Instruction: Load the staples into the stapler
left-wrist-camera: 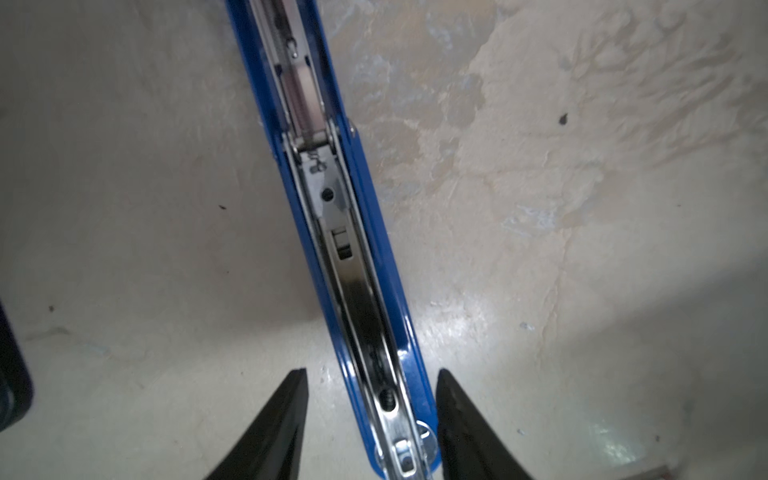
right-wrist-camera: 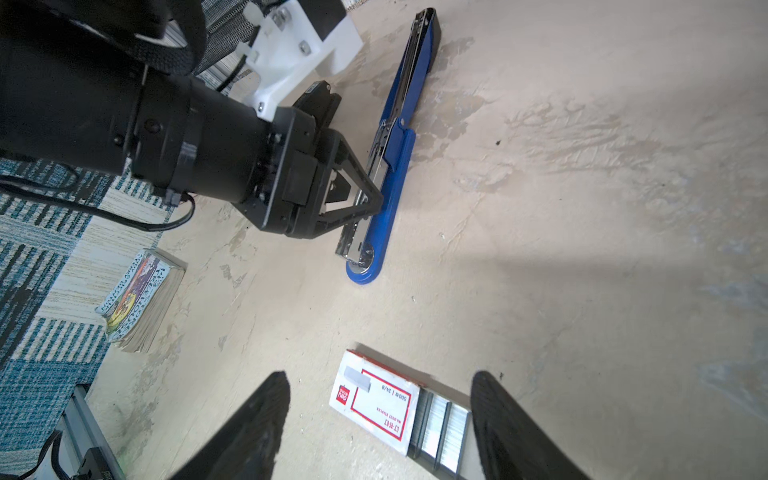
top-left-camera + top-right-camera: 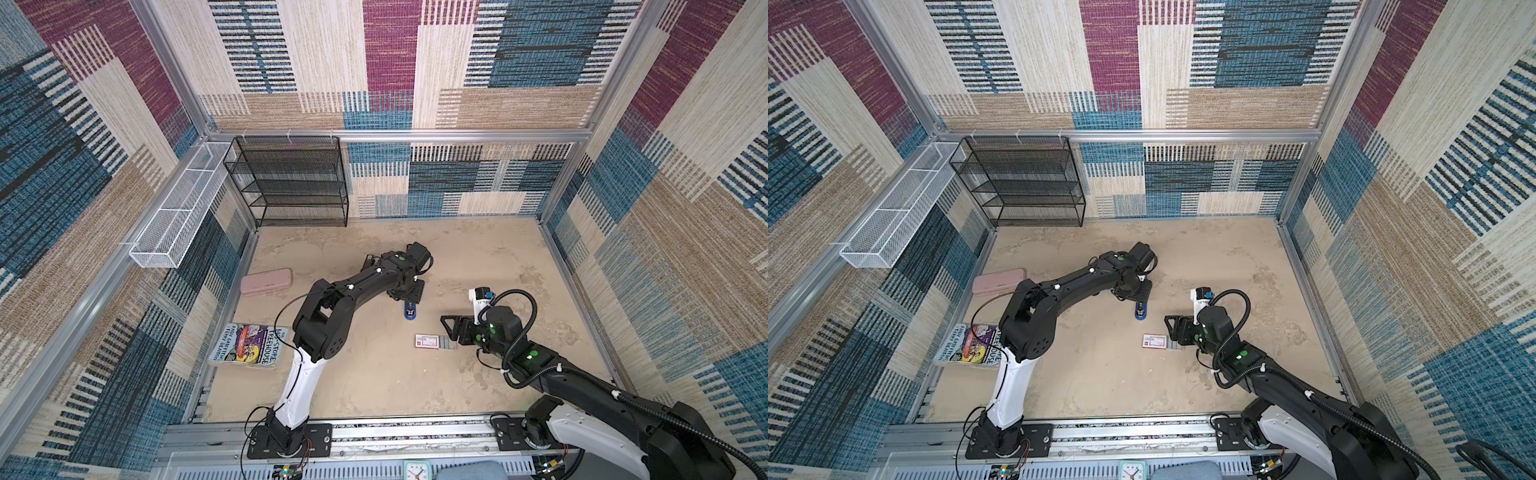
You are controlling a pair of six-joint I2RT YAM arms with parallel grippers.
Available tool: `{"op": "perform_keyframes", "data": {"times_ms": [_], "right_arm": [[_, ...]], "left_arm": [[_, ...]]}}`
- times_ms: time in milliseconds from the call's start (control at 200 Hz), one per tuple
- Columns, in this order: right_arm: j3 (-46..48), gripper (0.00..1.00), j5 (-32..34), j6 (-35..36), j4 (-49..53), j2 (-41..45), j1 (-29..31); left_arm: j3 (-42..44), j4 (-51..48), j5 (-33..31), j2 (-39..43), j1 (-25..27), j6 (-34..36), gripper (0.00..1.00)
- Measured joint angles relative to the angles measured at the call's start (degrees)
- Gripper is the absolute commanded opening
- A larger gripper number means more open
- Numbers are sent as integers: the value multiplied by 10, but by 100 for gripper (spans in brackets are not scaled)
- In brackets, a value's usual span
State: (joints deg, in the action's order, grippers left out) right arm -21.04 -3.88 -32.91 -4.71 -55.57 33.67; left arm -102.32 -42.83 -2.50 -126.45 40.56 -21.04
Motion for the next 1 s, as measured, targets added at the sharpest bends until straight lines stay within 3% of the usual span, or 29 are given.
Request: {"op": "perform_keyframes", "data": {"times_ms": [235,426,521,691,997], "right_arm": [[-3,73,0,0,0,-22,0],[-20,73,-1,0,-2,-42,0],[-26,73,-1,0,-4,-51,0],[-32,73,-5,1,-6,-65,-1],[-68,73,-6,2,16,-57,-1]], "left_arm": [[46,-7,-22,19,0,-2,14],[130,-4,-20,77,1,17,9],[179,-3,-21,111,1,22,14],[264,3,-34,168,1,31,43],[323,2,-49,259,1,29,49]]}}
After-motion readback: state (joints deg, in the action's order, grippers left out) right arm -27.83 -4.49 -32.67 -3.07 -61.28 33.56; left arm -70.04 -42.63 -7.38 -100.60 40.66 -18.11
